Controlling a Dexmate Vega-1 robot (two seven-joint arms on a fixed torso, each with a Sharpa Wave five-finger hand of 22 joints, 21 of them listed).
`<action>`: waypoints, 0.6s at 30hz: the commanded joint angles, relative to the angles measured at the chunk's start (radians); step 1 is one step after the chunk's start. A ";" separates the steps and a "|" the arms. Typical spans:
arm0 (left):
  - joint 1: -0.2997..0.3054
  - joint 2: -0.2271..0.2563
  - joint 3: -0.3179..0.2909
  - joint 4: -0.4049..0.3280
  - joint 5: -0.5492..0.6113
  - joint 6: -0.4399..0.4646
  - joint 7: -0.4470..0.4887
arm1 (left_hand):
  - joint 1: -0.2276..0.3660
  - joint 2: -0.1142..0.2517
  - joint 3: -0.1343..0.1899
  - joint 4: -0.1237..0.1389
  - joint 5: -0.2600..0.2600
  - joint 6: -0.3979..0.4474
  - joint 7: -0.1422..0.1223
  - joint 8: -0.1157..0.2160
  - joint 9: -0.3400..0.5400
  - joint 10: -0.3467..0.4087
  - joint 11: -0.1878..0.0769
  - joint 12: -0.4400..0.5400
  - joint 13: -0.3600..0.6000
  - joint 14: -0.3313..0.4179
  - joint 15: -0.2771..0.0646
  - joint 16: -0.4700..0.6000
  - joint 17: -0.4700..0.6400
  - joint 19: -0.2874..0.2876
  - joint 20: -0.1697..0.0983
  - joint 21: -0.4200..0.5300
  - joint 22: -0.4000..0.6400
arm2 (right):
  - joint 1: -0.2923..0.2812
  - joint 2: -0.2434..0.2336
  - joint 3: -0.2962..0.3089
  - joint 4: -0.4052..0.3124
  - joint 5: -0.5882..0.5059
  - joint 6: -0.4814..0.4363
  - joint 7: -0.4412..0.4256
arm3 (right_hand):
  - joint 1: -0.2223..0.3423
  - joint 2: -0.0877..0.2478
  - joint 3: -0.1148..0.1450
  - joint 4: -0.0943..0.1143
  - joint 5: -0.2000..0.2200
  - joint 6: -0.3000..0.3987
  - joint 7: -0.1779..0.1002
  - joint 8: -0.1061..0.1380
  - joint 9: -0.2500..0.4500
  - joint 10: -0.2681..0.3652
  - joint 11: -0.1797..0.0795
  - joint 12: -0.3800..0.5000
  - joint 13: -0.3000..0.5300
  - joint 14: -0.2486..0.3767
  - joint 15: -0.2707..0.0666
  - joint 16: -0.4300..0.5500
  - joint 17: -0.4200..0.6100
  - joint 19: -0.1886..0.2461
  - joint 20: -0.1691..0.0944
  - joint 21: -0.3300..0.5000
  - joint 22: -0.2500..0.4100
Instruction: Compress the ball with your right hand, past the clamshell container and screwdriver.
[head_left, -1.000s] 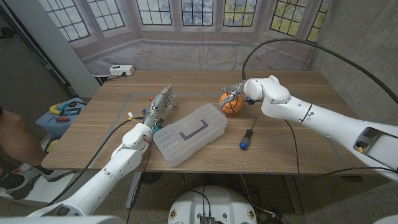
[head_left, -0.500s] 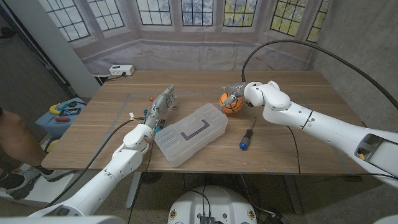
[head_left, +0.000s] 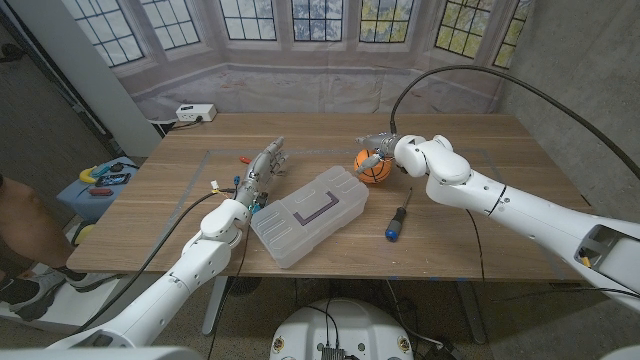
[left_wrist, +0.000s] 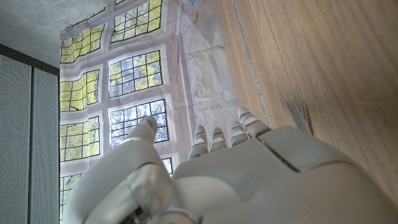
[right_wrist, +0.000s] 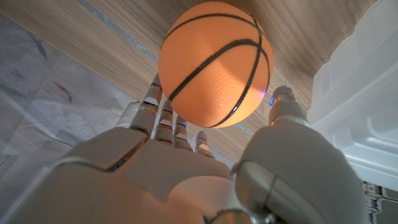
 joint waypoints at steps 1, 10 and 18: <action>0.035 0.035 -0.024 -0.054 0.002 0.010 0.025 | -0.009 0.000 0.005 -0.003 0.007 0.008 -0.001 0.007 0.004 0.010 0.002 0.006 0.006 0.007 0.004 0.006 0.002 0.003 0.004 0.001 0.004 | -0.021 0.008 0.026 -0.008 -0.019 -0.002 0.018 | 0.014 0.000 0.009 -0.001 0.007 -0.002 0.001 -0.002 0.003 -0.010 0.011 0.006 0.009 -0.005 0.003 0.001 0.005 0.011 0.001 0.006 0.001; 0.072 0.064 -0.059 -0.088 0.001 0.002 0.048 | -0.011 -0.002 0.006 -0.004 0.006 0.008 -0.002 0.006 0.004 0.011 0.003 0.006 0.006 0.007 0.005 0.006 0.002 0.003 0.004 0.001 0.004 | -0.012 0.024 0.024 0.015 -0.023 0.015 0.015 | 0.018 0.003 0.014 0.001 0.005 -0.006 0.003 -0.006 0.004 -0.011 0.012 0.016 0.020 -0.002 0.003 0.001 0.010 0.013 0.001 0.004 0.001; 0.091 0.078 -0.080 -0.093 -0.001 -0.009 0.053 | -0.014 -0.003 0.006 -0.004 0.006 0.008 -0.002 0.006 0.004 0.010 0.002 0.006 0.006 0.007 0.003 0.005 0.002 0.004 0.005 0.001 0.004 | 0.001 0.043 0.012 0.036 -0.042 0.024 0.015 | 0.035 0.012 0.026 -0.002 0.003 0.010 0.008 -0.003 0.006 -0.003 0.010 0.036 0.038 0.017 -0.008 0.006 0.018 0.025 0.000 0.004 0.001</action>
